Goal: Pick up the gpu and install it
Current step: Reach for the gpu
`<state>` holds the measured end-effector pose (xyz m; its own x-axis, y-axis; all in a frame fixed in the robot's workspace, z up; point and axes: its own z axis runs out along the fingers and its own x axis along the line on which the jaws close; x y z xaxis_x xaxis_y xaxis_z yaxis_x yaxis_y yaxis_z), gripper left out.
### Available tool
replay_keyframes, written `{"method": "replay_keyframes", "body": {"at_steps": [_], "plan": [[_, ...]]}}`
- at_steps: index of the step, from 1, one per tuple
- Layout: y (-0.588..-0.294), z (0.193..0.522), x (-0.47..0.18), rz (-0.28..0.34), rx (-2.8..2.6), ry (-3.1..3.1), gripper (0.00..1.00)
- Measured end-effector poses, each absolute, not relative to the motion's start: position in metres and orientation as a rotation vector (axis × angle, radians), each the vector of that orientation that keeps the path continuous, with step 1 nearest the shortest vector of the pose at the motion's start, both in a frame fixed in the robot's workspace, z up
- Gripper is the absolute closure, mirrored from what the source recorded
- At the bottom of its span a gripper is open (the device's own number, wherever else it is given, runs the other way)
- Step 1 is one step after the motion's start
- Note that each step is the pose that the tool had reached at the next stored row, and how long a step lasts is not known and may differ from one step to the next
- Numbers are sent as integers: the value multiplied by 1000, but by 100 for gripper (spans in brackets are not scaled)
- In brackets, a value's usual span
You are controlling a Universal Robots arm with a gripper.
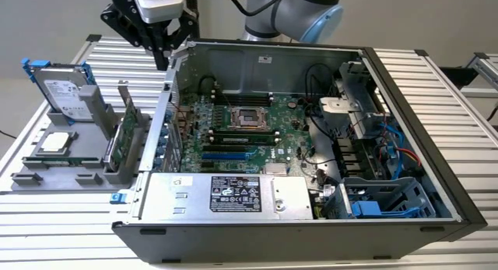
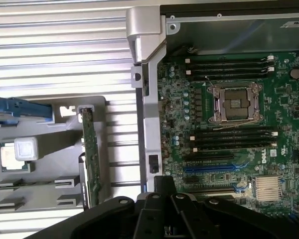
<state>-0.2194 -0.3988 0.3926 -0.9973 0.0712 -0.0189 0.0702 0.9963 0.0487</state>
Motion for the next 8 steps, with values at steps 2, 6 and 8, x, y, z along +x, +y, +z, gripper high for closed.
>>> {"method": "replay_keyframes", "body": {"at_steps": [2,6,8], "plan": [[-399,393,-222,75,111,3118,100],[-399,393,-228,75,110,3118,100],[-399,393,-230,75,110,3118,100]]}}
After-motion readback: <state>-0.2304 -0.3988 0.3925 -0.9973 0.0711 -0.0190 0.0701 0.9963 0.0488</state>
